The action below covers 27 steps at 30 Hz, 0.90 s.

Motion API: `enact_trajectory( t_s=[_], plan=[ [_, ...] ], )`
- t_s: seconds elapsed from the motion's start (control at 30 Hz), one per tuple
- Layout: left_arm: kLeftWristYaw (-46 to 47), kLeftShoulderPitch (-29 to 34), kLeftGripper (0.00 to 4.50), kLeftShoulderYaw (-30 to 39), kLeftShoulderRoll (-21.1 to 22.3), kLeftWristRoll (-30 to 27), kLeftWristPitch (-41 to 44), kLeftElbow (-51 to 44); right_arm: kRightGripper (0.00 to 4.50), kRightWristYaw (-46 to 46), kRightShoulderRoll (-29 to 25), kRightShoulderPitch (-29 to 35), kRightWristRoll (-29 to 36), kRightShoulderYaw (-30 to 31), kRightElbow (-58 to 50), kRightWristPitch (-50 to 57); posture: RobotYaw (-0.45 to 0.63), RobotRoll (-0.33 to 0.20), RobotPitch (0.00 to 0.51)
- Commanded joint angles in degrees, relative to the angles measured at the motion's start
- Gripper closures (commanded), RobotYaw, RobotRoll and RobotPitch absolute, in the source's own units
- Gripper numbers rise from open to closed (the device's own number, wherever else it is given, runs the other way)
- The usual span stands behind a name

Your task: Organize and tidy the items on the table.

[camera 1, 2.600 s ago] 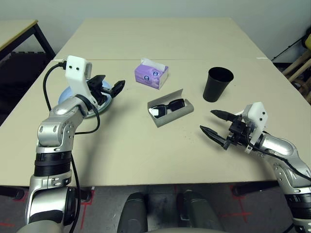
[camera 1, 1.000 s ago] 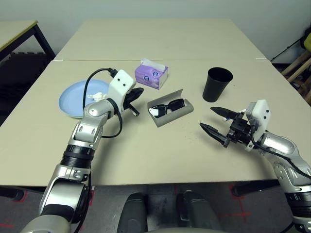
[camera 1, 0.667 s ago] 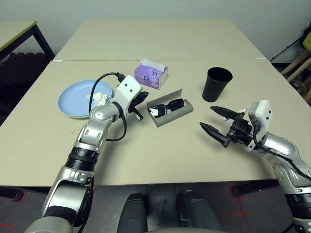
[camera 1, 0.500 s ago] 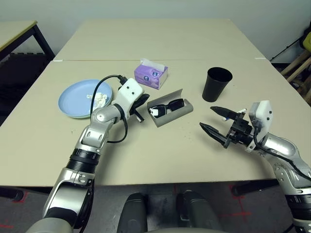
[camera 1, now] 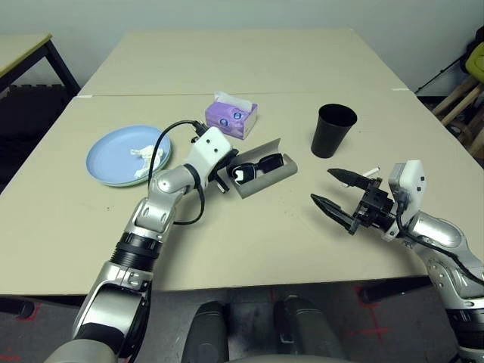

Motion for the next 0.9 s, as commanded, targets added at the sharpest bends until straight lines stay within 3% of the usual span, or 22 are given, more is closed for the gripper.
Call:
enact_trajectory(
  t_s=[0.03, 0.3, 0.9],
  plan=[
    [0.4, -0.8, 4.48, -0.2, -0.3, 0.8, -0.4, 1.2, 0.0, -0.1, -0.6, 0.6, 0.4, -1.0, -0.8, 0.2, 0.0, 0.0, 0.085],
    [0.7, -3.3, 4.48, 2.7, 0.0, -1.0, 2.8, 0.8, 0.0, 0.3, -0.8, 0.6, 0.4, -0.8, -0.4, 0.0, 0.01, 0.0, 0.082],
    [1.9, -3.1, 4.48, -0.2, -0.7, 3.5, 2.0, 4.6, 0.0, 0.8, -1.2, 1.4, 0.4, -1.3, -0.6, -0.6, -0.02, 0.0, 0.102]
  ],
)
